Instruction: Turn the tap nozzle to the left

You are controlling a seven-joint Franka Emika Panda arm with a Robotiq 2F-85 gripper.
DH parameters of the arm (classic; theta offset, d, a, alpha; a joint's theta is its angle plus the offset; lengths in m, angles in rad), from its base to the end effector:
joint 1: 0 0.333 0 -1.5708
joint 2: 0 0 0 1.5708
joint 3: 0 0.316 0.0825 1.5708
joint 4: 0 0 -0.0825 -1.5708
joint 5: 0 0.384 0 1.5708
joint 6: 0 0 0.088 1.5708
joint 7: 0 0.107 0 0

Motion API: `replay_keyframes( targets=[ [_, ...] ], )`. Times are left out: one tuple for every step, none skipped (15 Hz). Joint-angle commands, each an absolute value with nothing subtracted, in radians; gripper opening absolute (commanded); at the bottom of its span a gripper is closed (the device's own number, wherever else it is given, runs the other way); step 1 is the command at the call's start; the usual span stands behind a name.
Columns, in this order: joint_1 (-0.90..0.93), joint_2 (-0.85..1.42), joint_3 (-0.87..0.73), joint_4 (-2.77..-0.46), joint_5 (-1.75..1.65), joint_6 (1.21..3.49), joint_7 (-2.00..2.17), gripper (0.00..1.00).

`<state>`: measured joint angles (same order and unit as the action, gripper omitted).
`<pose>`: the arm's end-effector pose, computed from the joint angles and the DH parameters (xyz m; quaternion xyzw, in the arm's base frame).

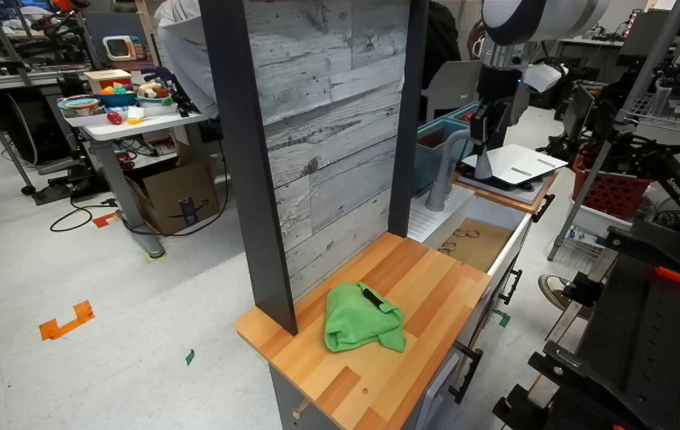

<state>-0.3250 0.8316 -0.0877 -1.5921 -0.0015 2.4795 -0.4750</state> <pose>0.6427 -0.2726 0.1498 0.9979 0.0469 0.0125 0.0419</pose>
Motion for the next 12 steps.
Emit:
replay_keyframes(
  targets=[
    [-0.341, 0.843, -0.067, -1.566, -0.007, 2.414, -0.444, 0.06],
    [-0.339, 0.84, -0.067, -1.563, 0.005, 2.386, -0.417, 0.06],
    [-0.339, 0.84, -0.064, -1.56, 0.016, 2.365, -0.396, 0.06],
    [-0.338, 0.841, -0.061, -1.553, 0.029, 2.346, -0.371, 0.06],
    [-0.339, 0.842, -0.057, -1.544, 0.044, 2.323, -0.346, 0.06],
    [-0.341, 0.845, -0.05, -1.533, 0.063, 2.302, -0.323, 0.06],
    [-0.343, 0.85, -0.045, -1.521, 0.08, 2.285, -0.304, 0.06],
    [-0.343, 0.857, -0.041, -1.506, 0.096, 2.261, -0.285, 0.06],
    [-0.344, 0.863, -0.037, -1.492, 0.112, 2.243, -0.265, 0.06],
    [-0.343, 0.873, -0.035, -1.472, 0.126, 2.222, -0.244, 0.06],
    [-0.345, 0.883, -0.032, -1.455, 0.142, 2.209, -0.224, 0.06],
    [-0.345, 0.891, -0.028, -1.44, 0.158, 2.196, -0.203, 0.06]
  ],
)
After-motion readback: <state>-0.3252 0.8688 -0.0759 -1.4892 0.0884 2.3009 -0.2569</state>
